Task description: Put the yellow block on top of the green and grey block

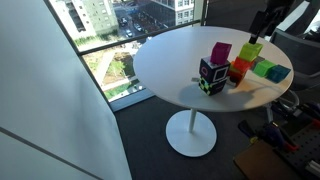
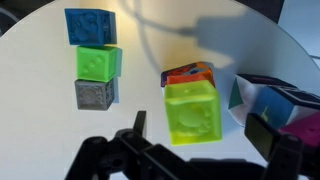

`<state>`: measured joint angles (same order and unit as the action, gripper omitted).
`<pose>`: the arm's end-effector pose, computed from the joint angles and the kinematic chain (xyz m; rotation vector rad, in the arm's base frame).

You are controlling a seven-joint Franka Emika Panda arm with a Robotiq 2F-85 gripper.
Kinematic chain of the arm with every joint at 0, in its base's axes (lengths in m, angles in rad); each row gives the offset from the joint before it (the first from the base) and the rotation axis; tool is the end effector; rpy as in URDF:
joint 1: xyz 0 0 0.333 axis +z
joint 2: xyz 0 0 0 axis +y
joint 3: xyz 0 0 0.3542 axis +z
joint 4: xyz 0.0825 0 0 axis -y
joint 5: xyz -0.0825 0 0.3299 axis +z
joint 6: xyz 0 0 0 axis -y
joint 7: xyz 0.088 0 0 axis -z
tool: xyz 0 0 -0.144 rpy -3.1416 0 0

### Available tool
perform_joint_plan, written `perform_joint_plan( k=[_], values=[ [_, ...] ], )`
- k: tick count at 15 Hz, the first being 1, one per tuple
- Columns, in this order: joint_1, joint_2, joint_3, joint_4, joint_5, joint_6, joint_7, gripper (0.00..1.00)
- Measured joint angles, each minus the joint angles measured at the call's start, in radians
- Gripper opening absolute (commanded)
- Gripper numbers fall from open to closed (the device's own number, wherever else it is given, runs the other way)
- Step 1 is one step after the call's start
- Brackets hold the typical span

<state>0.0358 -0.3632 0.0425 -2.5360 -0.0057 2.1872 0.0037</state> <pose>0.3589 0.0283 0.4317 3.1201 0.1174 0.0232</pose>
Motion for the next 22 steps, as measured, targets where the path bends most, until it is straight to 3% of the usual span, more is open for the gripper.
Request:
perform_joint_plan(
  k=[20,21,22],
  values=[
    [0.004,0.107,0.015,0.003,0.000,0.064,0.007,1.00],
    [0.004,0.111,0.015,0.005,0.000,0.069,0.007,0.92],
    [0.004,0.115,0.015,0.007,0.000,0.072,0.008,0.74]
  ],
)
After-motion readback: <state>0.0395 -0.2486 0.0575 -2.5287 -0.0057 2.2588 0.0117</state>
